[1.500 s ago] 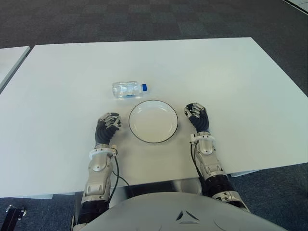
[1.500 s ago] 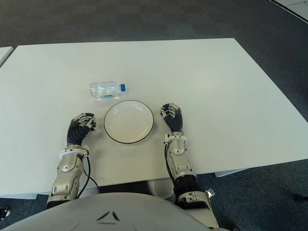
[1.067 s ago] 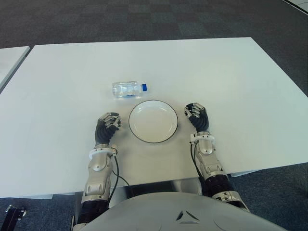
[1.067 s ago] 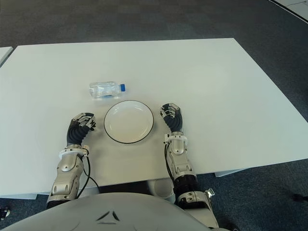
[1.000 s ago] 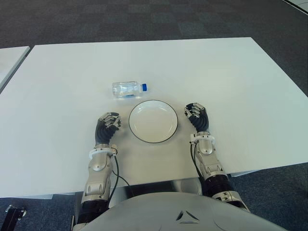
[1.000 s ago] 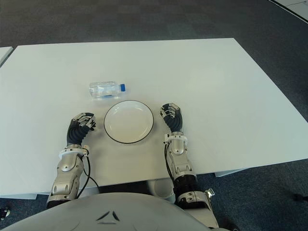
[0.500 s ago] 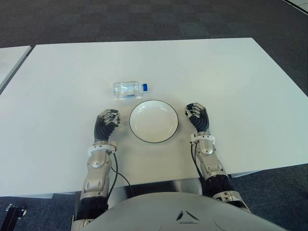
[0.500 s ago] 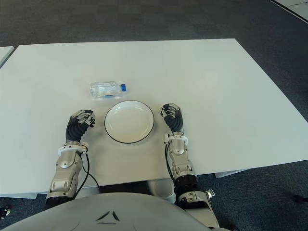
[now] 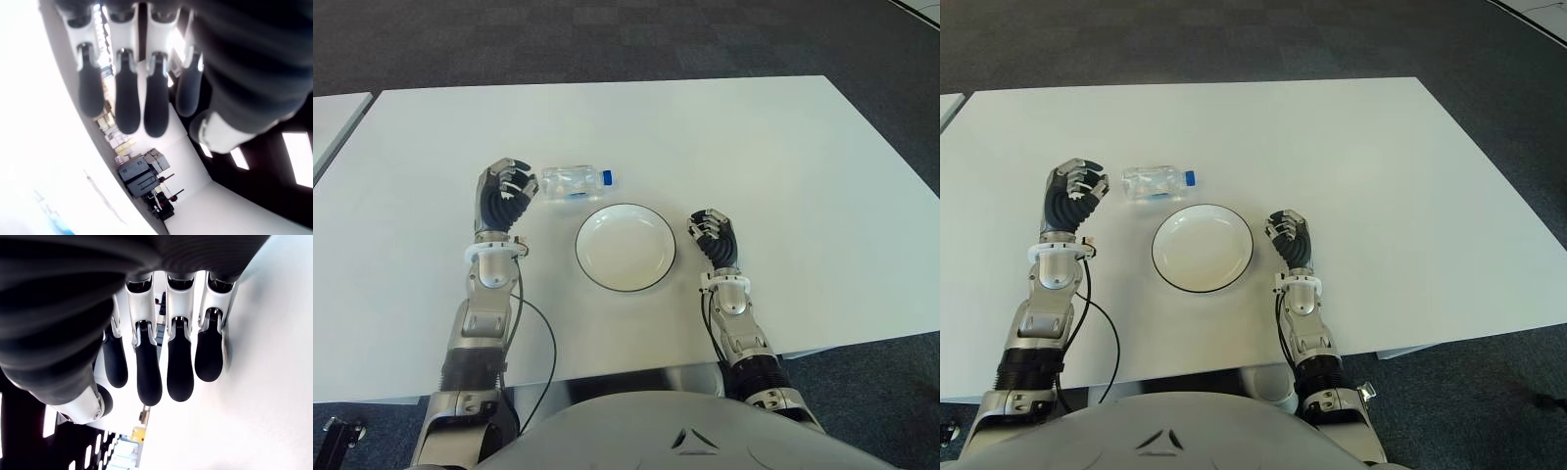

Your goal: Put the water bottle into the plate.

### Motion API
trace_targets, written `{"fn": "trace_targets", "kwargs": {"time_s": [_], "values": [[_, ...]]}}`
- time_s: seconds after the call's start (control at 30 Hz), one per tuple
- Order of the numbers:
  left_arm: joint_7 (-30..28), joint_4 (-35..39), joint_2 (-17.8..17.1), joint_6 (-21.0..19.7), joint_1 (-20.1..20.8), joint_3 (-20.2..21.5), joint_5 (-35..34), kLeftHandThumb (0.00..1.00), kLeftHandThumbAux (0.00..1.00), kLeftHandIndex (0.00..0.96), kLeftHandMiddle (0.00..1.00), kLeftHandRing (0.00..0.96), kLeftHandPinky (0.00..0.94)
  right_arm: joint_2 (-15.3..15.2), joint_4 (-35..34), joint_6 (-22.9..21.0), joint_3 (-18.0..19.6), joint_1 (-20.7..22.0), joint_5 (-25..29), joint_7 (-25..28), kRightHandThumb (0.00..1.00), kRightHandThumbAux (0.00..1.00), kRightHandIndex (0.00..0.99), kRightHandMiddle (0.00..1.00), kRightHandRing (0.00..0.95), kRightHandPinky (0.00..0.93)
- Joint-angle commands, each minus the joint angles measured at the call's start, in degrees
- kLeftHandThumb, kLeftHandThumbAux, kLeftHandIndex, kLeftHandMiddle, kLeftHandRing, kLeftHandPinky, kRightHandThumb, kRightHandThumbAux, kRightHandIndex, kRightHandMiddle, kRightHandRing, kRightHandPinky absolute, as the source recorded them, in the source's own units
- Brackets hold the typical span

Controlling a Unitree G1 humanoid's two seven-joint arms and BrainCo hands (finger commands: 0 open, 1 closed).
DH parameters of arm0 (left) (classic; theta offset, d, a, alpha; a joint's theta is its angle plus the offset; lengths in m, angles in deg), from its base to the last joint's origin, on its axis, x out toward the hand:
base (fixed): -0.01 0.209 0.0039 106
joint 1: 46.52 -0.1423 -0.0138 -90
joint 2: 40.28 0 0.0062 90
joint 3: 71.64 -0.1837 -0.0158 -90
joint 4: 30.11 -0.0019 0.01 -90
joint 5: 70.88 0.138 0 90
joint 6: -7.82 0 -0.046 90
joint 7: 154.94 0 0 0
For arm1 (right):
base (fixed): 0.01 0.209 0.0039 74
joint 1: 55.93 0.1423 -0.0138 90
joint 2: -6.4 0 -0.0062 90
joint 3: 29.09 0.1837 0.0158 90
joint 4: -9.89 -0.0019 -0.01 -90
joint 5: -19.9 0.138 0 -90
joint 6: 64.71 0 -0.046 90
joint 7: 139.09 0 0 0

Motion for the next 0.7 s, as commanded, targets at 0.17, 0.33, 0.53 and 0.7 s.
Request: {"fn": "trace_targets", "kwargs": {"time_s": [0.17, 0.33, 0.53, 0.7], "values": [[9.9, -15.9, -5.1, -2.0, 10.3, -5.4, 12.8, 0.773, 0.687, 0.416, 0.393, 0.353, 0.350, -0.1, 1.8, -1.0, -0.1, -1.4, -0.4, 0.0, 0.700, 0.732, 0.424, 0.552, 0.569, 0.575], [14.2, -31.8, -7.6, -1.3, 19.9, -8.9, 15.9, 0.696, 0.562, 0.180, 0.219, 0.206, 0.220, 0.1, 1.3, -1.0, 0.0, -1.7, -0.4, 0.0, 0.701, 0.732, 0.424, 0.552, 0.569, 0.573], [14.6, -42.2, -8.7, -1.3, 26.7, -12.2, 16.5, 0.692, 0.490, 0.066, 0.058, 0.049, 0.047, 0.3, 1.2, -0.6, -0.1, -1.9, -0.4, -0.3, 0.701, 0.732, 0.424, 0.553, 0.569, 0.572], [14.3, -49.7, -8.3, -2.4, 31.9, -15.8, 17.3, 0.683, 0.436, 0.013, 0.009, 0.008, 0.007, 0.3, 1.7, 0.1, 0.0, -2.0, -0.6, -0.8, 0.701, 0.732, 0.425, 0.555, 0.570, 0.576]]}}
